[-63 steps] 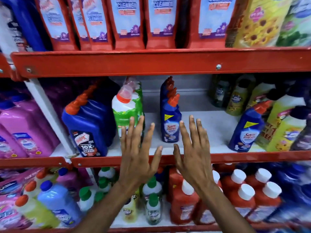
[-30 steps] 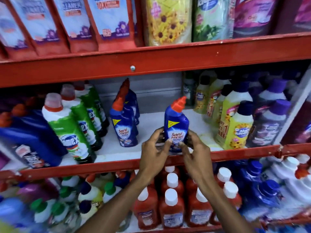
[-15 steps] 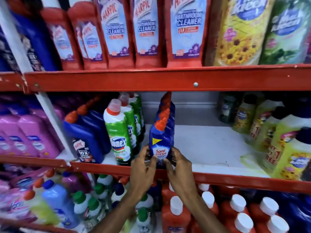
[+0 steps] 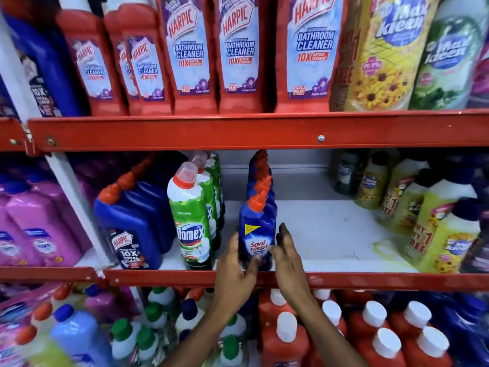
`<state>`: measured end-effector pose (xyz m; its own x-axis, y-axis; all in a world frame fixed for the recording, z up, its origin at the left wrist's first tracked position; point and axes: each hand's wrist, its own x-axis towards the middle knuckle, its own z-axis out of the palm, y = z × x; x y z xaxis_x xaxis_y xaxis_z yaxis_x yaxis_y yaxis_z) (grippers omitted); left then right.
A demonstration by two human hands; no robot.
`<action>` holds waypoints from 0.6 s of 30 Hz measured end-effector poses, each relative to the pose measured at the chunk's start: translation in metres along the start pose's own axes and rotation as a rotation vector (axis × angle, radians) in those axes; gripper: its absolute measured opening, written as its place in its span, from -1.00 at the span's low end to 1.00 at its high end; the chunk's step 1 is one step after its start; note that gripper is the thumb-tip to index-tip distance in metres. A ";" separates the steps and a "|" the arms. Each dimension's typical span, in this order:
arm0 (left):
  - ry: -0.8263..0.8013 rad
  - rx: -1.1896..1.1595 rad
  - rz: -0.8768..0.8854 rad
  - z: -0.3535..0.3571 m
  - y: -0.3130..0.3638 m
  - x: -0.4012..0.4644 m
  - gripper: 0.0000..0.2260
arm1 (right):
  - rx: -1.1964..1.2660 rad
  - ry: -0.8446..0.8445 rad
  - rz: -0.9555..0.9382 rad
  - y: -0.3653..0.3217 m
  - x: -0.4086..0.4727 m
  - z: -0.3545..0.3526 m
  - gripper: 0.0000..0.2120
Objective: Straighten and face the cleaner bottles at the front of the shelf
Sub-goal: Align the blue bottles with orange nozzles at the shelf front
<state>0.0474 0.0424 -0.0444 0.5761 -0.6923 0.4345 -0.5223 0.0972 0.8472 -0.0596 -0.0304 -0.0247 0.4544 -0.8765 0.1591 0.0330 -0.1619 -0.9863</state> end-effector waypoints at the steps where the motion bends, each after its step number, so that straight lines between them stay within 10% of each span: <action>1: 0.003 -0.008 -0.010 0.001 -0.002 0.001 -0.45 | -0.035 0.001 -0.002 0.001 0.001 0.001 -0.46; 18: -0.037 -0.084 -0.019 0.016 -0.005 0.004 -0.37 | -0.069 0.007 -0.050 0.020 0.009 -0.002 -0.50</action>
<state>0.0421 0.0275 -0.0516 0.5606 -0.7206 0.4080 -0.4558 0.1429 0.8785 -0.0568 -0.0426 -0.0432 0.4474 -0.8696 0.2089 -0.0057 -0.2364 -0.9716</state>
